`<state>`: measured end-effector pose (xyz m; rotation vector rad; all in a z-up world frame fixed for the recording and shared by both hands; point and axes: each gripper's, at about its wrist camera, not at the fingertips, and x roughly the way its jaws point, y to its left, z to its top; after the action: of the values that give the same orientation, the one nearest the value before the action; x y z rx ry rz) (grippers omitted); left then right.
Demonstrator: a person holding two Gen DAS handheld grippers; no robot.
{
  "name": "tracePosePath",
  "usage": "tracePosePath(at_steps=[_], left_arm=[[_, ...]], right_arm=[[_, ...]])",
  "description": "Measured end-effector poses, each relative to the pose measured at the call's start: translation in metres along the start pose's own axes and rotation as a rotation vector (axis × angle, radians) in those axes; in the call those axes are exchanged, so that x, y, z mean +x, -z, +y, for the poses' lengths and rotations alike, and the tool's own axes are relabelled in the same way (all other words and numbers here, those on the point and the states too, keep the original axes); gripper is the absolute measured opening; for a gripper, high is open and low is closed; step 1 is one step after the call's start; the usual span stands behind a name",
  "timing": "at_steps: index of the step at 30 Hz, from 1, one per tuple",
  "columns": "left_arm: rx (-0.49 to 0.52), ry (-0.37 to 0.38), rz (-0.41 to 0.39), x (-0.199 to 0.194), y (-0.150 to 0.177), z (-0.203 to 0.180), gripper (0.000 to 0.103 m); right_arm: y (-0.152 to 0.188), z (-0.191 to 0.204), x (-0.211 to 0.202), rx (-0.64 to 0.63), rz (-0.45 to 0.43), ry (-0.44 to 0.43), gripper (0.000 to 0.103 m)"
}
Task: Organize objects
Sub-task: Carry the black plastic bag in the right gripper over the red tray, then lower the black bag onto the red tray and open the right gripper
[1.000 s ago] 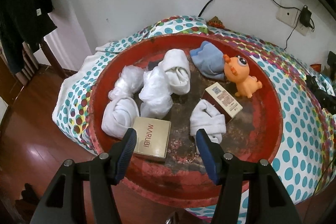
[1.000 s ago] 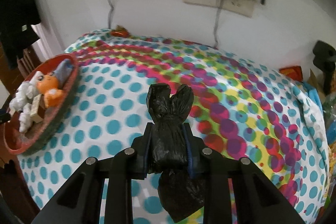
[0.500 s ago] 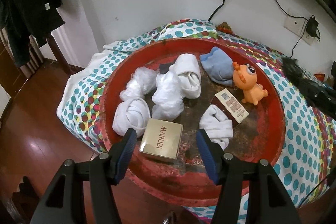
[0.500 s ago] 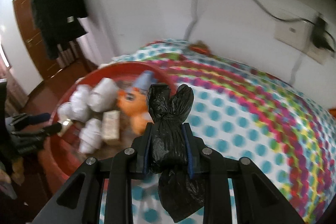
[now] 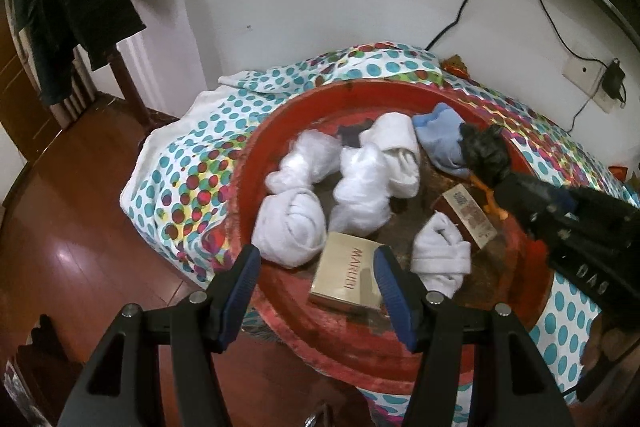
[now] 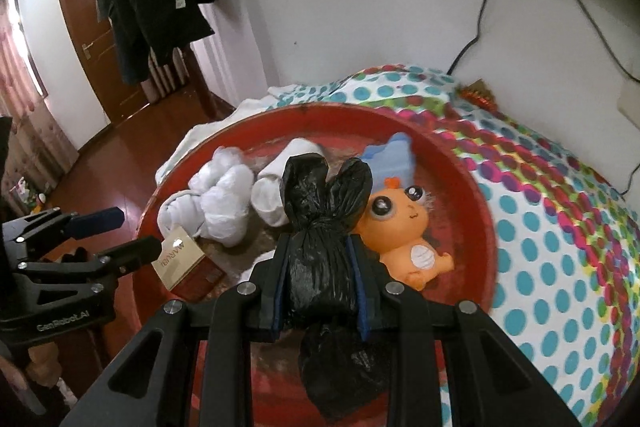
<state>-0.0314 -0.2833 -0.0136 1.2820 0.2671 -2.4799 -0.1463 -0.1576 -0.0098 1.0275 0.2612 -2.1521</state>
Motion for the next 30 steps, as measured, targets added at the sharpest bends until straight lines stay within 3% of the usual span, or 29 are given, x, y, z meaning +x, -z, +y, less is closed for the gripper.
tracePosePath(at_steps=[11,14,17,18,20,23,30], left_arm=[[-0.030,-0.008,0.035,0.007,0.000,0.010,0.060],[-0.038,-0.002,0.041,0.008,0.001,0.011,0.060],[-0.043,0.003,0.048,0.009,0.001,0.012,0.060],[-0.045,0.003,0.049,0.009,0.001,0.012,0.060],[-0.052,0.005,0.053,0.010,0.001,0.012,0.060],[-0.056,0.002,0.053,0.010,0.001,0.012,0.060],[-0.059,-0.006,0.050,0.006,0.001,0.009,0.060]], right_arm=[[0.009,0.018,0.025,-0.024,0.053,0.045,0.029],[0.007,0.016,0.022,-0.007,0.058,0.052,0.043],[0.006,0.017,0.016,0.001,0.054,0.071,0.076],[0.005,0.017,0.013,0.002,0.051,0.084,0.080],[0.004,0.018,0.008,0.008,0.047,0.081,0.082],[0.005,0.016,0.003,0.043,0.079,0.079,0.095],[0.017,0.016,-0.018,0.113,0.129,0.128,0.101]])
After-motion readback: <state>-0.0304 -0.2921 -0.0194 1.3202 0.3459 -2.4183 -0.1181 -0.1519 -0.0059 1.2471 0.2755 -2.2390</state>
